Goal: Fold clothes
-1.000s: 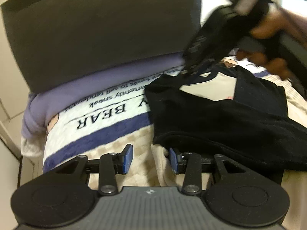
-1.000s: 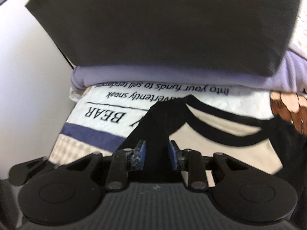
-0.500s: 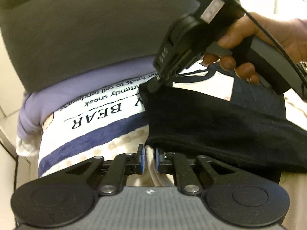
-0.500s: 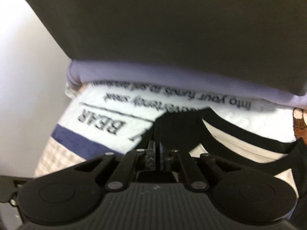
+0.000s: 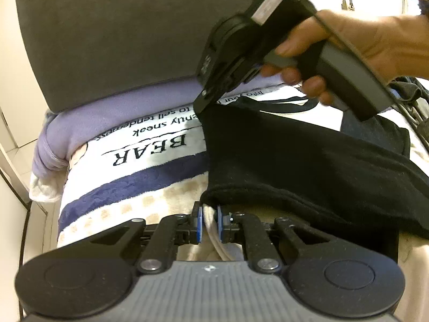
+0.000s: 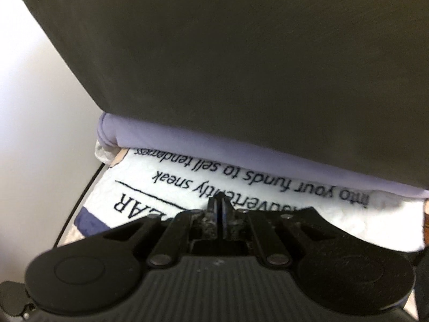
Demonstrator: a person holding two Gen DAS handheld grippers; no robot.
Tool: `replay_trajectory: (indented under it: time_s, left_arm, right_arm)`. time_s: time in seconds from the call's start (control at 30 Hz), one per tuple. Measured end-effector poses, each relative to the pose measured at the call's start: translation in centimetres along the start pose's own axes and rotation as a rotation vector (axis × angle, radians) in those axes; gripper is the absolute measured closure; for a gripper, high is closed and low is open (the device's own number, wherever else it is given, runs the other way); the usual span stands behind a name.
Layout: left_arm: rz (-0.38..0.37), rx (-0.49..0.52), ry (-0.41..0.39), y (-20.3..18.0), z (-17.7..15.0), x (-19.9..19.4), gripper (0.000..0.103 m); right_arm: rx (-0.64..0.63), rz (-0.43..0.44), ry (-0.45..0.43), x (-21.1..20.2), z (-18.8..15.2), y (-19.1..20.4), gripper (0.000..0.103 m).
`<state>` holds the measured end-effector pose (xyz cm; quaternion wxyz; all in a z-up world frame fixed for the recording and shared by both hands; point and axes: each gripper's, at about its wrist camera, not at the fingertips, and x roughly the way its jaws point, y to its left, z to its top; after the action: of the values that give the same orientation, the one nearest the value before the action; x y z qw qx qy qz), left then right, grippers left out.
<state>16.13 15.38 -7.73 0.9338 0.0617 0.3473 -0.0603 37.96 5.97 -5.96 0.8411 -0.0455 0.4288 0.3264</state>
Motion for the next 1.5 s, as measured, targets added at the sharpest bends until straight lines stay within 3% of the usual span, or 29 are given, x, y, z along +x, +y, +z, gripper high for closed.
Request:
replay_trajectory:
  time_s: [0.1,0.17,0.23,0.27,0.3,0.33,0.57,0.63,0.67,0.9,1.0,1.13,1.3,1.43,1.5]
  left_arm:
    - [-0.009,0.009,0.002,0.1,0.1,-0.2,0.089]
    - [-0.02,0.009,0.003,0.4,0.3,-0.6,0.08]
    - [-0.033,0.01,0.004,0.7,0.5,-1.0,0.071]
    - [-0.043,0.01,0.004,0.9,0.8,-1.3,0.07]
    - [-0.052,0.011,0.004,1.0,0.9,-1.5,0.07]
    - [-0.063,0.016,0.003,1.1,1.2,-1.8,0.071]
    - [-0.075,0.099,-0.032,0.8,2.9,-3.7,0.071]
    - [-0.056,0.116,-0.02,1.1,3.1,-3.8,0.071]
    - [-0.041,0.114,-0.007,1.5,3.3,-3.8,0.071]
    - [-0.094,-0.07,-0.052,3.2,3.7,-3.6,0.071]
    - [-0.131,-0.097,-0.068,2.5,3.8,-3.3,0.071]
    - [-0.142,-0.082,-0.08,1.0,3.8,-2.7,0.071]
    - [-0.145,-0.052,-0.075,-1.3,3.4,-1.9,0.071]
    - [-0.101,0.002,-0.001,-2.3,2.0,-0.5,0.071]
    - [-0.09,0.024,-0.006,-2.5,1.4,-0.4,0.071]
  right_arm:
    - [-0.029,-0.022,0.015,1.3,-0.5,0.3,0.098]
    - [-0.041,-0.033,0.007,1.5,-0.7,0.4,0.098]
    - [-0.028,-0.035,0.01,1.2,-0.3,0.3,0.089]
    - [-0.027,-0.041,0.006,0.9,-0.1,0.3,0.084]
    - [-0.027,-0.051,0.001,0.6,0.1,0.3,0.073]
    - [-0.026,-0.069,-0.012,0.0,0.6,0.2,0.07]
    - [0.027,-0.077,-0.086,-3.5,1.8,-1.0,0.075]
    - [0.022,-0.071,-0.071,-3.6,1.4,-0.8,0.086]
    - [0.01,-0.062,-0.058,-3.5,1.0,-0.6,0.086]
    - [-0.008,-0.048,0.046,-0.4,-2.3,0.8,0.086]
    - [-0.013,-0.062,0.024,-0.3,-2.9,1.3,0.085]
    - [0.063,-0.029,-0.013,-3.2,-2.8,-0.3,0.085]
    - [0.082,-0.023,-0.016,-6.9,-6.0,-1.7,0.084]
    - [0.074,-0.041,0.016,-9.9,-10.8,-2.9,0.084]
    - [0.069,-0.05,0.021,-11.0,-13.0,-3.4,0.086]
